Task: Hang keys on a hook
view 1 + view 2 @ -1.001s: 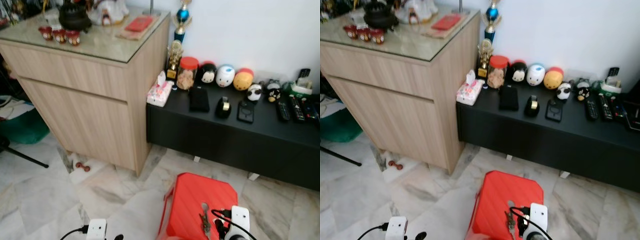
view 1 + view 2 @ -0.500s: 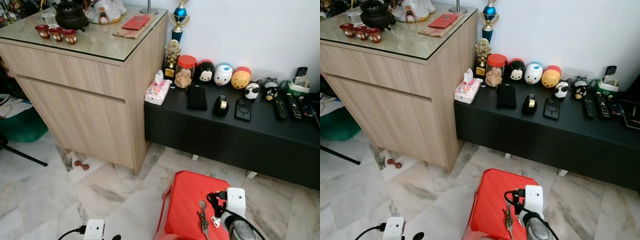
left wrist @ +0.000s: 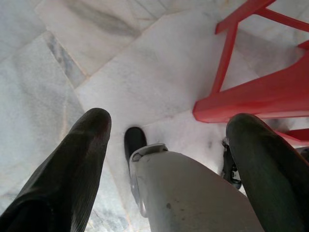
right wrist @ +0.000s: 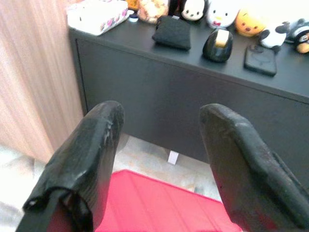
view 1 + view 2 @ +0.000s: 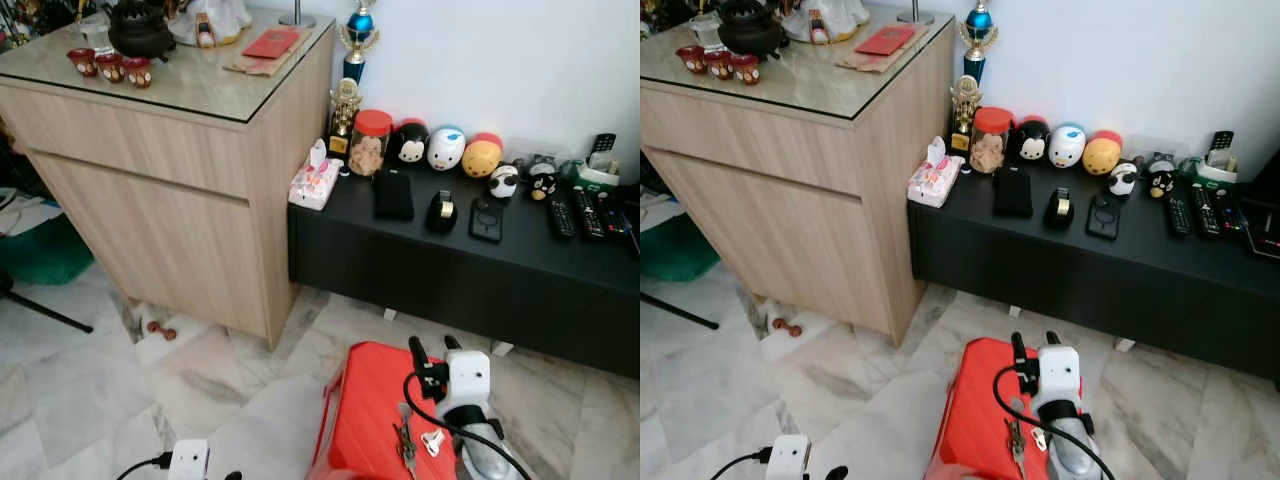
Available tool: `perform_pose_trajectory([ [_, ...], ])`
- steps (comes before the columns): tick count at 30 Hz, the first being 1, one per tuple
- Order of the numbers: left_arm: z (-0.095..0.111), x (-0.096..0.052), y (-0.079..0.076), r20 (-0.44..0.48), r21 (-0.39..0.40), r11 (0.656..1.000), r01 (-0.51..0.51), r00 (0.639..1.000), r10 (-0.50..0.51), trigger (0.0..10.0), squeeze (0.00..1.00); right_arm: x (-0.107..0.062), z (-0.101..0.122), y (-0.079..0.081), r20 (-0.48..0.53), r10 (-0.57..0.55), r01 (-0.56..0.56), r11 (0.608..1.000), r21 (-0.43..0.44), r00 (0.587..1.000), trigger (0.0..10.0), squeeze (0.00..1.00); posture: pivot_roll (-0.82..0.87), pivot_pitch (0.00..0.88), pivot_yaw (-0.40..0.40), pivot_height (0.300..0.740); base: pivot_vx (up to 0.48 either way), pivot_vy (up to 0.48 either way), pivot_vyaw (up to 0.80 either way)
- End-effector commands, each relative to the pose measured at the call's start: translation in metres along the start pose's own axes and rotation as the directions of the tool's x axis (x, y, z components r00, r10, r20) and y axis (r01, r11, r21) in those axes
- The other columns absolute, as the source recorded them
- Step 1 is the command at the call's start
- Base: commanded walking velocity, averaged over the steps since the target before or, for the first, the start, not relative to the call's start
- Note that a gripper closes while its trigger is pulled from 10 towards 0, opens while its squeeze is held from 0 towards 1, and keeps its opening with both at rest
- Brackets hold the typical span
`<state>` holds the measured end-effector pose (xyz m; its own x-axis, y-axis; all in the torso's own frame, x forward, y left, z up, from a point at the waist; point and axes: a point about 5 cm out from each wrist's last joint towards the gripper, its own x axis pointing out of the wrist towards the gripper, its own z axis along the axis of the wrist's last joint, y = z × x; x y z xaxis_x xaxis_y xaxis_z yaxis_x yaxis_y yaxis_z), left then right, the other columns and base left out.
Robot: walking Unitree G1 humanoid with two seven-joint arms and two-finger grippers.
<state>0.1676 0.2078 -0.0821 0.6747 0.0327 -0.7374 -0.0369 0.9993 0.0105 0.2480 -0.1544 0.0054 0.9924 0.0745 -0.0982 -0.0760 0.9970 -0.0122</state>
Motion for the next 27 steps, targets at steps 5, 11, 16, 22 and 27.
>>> perform_pose_trajectory([
  [5,0.001,-0.002,0.01,0.026,0.049,0.997,-0.066,0.998,0.065,10.0,0.0,-0.003,0.003,0.004,-0.004,-0.003,0.004,1.0,0.02,1.0,10.0,0.0,0.09,0.041,-0.078,0.74,0.0,0.0,0.0],
  [11,0.055,0.005,0.014,0.265,0.058,0.994,-0.098,0.961,0.079,10.0,0.0,-0.003,0.006,-0.001,-0.008,-0.017,0.018,0.999,0.031,1.0,10.0,0.0,0.09,0.036,-0.073,0.74,0.0,0.0,0.0],
  [16,0.091,0.005,0.006,0.431,0.074,0.995,-0.06,0.902,0.022,10.0,0.0,-0.005,0.004,-0.003,-0.029,-0.04,0.042,0.997,0.064,0.999,10.0,0.0,0.09,0.032,-0.07,0.74,0.0,0.0,0.0],
  [22,0.104,-0.001,0.004,0.54,0.042,0.998,-0.039,0.842,0.011,10.0,0.0,-0.007,0.006,-0.002,-0.025,-0.038,0.04,0.997,0.067,0.999,10.0,0.0,0.09,0.025,-0.065,0.74,0.0,0.0,0.0],
  [27,0.102,-0.001,0.002,0.533,0.037,0.999,-0.024,0.846,0.001,10.0,0.0,-0.008,0.003,-0.001,-0.045,-0.036,0.039,0.997,0.06,0.998,10.0,0.0,0.09,0.024,-0.064,0.74,0.0,0.0,0.0],
])
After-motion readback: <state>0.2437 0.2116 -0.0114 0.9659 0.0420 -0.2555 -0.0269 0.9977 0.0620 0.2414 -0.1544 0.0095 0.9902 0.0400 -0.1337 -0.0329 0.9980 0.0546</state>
